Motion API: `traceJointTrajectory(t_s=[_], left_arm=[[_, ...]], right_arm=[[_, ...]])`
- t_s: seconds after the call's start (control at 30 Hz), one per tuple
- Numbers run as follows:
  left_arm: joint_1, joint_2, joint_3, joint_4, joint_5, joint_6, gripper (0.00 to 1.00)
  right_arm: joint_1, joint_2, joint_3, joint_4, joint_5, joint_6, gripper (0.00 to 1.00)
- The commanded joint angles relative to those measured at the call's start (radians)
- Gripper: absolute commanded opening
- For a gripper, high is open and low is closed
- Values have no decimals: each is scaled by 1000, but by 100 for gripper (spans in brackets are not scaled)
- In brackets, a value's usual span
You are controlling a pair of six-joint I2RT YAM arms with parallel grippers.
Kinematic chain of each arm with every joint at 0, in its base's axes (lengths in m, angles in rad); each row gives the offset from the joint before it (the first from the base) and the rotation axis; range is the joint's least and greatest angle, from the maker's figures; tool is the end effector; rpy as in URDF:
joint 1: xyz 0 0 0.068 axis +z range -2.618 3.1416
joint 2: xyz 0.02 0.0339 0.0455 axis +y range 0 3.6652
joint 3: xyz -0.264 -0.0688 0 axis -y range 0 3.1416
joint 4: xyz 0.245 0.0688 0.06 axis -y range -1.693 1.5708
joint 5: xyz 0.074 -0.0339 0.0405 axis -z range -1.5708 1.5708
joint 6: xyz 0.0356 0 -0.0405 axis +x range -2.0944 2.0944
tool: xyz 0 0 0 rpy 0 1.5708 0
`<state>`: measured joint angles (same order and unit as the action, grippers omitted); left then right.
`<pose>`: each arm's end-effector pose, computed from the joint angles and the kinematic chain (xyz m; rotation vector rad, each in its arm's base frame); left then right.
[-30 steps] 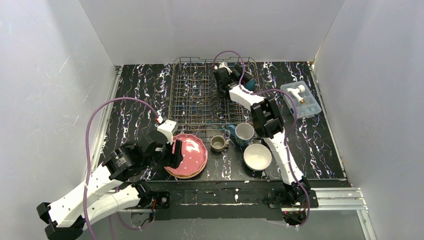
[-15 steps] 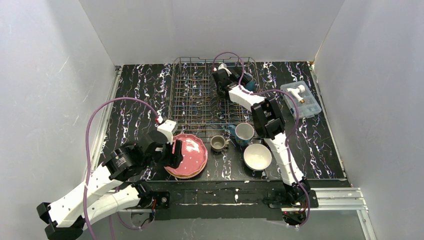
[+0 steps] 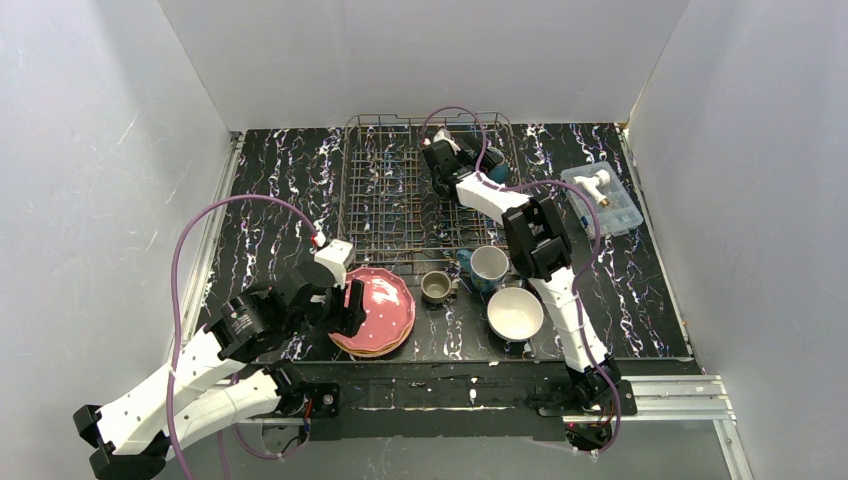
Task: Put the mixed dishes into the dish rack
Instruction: Turn the bowl upside down on the dish rack.
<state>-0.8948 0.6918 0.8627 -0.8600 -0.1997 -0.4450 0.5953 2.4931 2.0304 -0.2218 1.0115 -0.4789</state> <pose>0.0881 -0.0985 0.3135 0.4049 2.2549 -0.4907 0.4710 0.2825 0.1586 -0.5714 1.9867 -1.0502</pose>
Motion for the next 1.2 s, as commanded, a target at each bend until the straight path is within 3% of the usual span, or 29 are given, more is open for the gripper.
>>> traceJointTrajectory(t_s=[0.0,0.4,1.17], left_arm=[[-1,-8,-1,3,-16,12,62],[0,-6,-1,2,-14,12,62],[0,-5,-2,4,0,15,63]], right_arm=[[12,-81,-12,98,49,-43,98],[34,-110,-51,121,75,-58,98],[37,-161,-132,-57,25,109,98]])
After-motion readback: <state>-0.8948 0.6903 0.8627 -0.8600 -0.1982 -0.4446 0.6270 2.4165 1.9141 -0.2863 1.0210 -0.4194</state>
